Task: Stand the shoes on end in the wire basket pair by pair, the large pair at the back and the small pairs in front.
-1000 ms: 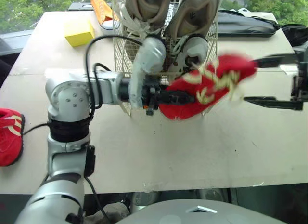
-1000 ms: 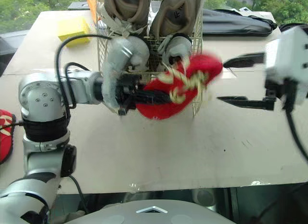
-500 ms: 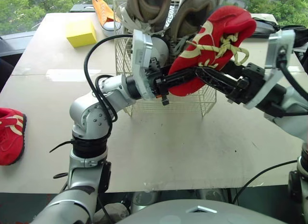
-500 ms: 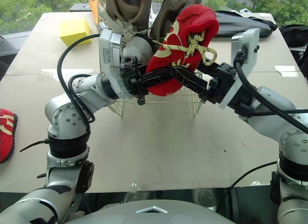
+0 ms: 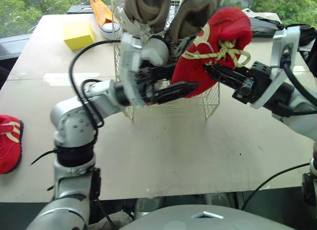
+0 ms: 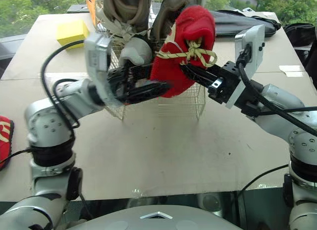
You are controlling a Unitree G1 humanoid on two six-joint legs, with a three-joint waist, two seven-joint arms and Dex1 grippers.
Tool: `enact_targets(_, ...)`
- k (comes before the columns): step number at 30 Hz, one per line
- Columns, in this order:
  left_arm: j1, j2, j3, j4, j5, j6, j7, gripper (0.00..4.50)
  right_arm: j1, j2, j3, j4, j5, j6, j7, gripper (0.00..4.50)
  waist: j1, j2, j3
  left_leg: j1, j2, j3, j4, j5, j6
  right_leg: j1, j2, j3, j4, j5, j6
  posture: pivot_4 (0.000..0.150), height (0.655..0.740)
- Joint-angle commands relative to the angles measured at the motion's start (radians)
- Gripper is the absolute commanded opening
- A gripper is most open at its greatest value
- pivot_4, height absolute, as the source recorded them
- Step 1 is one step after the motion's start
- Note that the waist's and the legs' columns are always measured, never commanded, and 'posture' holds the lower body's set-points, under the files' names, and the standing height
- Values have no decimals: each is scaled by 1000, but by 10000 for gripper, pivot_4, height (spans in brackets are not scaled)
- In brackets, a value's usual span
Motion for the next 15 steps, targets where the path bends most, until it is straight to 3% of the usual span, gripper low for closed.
enact_targets(1, 173, 75, 114, -140, -7, -83, -98, 38460, -12, -51, -70, -12, -120, -84, 152, 3647, -4, 0, 0, 0, 0, 0, 0, 0, 0, 0, 0, 0, 0, 0, 0, 1500, 7400)
enact_targets(4, 342, 126, 185, -185, 36, -167, -189, 38460, 10, -109, -41, -17, -262, -136, 295, 3640, 1, 0, 0, 1, 1, 1, -1, 0, 0, 0, 0, 2, 0, 0, 0, 1500, 7400)
enact_targets(7, 491, 112, 231, -177, 85, -274, -265, 38460, 25, -88, 23, -10, -376, -183, 350, 3630, 5, 0, 0, 3, 1, 0, -1, 0, 0, 3, 0, 2, 0, 0, 0, 1500, 7400)
enact_targets(12, 595, 102, 241, -155, 200, -428, -321, 38460, 69, -26, 185, 29, -678, -296, 356, 3625, 9, 0, 0, 4, 0, 0, 0, 0, 0, 5, -1, 2, -1, 0, 0, 1500, 7400)
enact_targets(15, 646, 106, 257, -174, 198, -457, -332, 38460, 97, -7, 264, 72, -857, -379, 358, 3619, 9, 0, 0, 3, 0, 0, 0, 0, 0, 4, -1, 2, -1, 0, 0, 1500, 7400)
